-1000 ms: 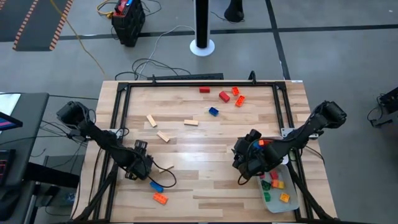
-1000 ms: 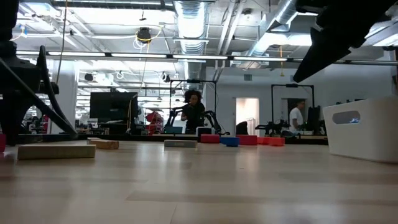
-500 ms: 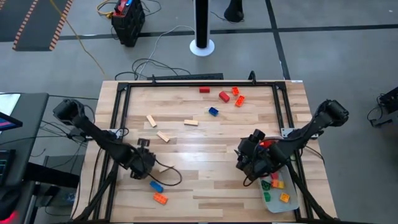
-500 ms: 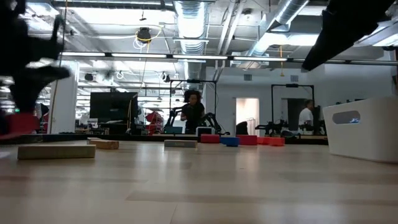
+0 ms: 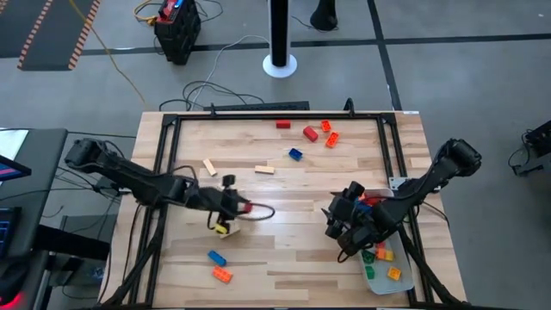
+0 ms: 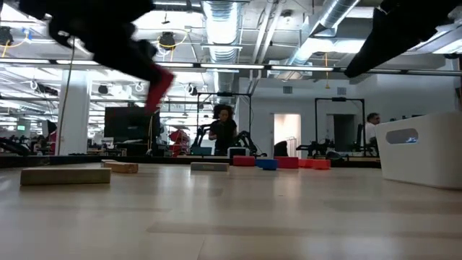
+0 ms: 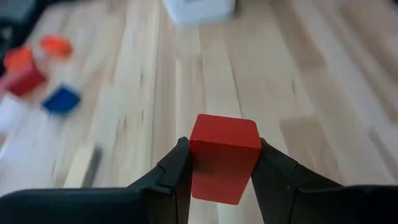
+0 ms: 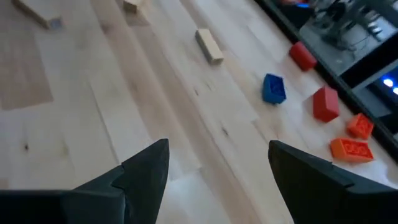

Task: Sort blocks by size
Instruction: Put the red block into the white bin

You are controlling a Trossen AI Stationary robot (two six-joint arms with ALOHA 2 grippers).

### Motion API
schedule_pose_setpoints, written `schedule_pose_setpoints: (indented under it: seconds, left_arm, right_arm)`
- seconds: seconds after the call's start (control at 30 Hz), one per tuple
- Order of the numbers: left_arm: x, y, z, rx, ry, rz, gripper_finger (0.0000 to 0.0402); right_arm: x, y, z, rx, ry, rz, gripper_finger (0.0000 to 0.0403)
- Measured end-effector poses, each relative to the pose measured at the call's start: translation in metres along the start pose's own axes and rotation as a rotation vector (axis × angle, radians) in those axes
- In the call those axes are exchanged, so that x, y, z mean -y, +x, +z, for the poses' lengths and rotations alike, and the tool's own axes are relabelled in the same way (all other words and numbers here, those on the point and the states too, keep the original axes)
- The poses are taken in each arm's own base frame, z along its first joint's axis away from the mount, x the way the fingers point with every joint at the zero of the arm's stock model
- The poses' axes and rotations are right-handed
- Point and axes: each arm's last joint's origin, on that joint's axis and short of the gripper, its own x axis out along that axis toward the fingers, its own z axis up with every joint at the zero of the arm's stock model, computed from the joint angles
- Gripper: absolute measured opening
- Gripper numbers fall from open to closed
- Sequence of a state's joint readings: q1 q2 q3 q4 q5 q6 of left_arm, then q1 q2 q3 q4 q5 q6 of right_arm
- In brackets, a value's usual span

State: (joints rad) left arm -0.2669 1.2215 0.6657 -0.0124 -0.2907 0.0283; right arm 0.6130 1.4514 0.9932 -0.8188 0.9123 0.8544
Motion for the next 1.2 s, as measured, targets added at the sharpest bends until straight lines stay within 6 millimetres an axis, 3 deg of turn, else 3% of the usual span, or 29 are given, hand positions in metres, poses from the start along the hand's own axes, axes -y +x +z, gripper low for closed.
schedule_pose_setpoints:
  seconds: [0.1, 0.3, 0.53, 0.87, 1.2]
  left_arm:
    - [-0.011, 0.016, 0.01, 0.125, -0.01, 0.0, 0.012]
    - [-0.035, 0.061, 0.016, 0.332, -0.109, -0.083, 0.012]
    - [-0.055, 0.116, 0.032, 0.436, -0.16, -0.116, 0.012]
    - [-0.063, 0.189, 0.075, 0.526, -0.14, -0.209, 0.0128]
    - [-0.074, 0.251, 0.095, 0.594, -0.167, -0.29, 0.0131]
  right_arm:
    - [-0.005, 0.002, -0.001, 0.036, -0.021, -0.023, 0.0302]
    - [0.004, -0.003, -0.003, 0.125, 0.051, -0.131, 0.0302]
    - [0.011, -0.008, -0.009, 0.034, 0.073, -0.109, 0.0302]
    - [0.049, -0.047, -0.007, 0.082, 0.185, -0.055, 0.0302]
    - [0.075, -0.065, -0.009, -0.048, 0.261, 0.061, 0.0302]
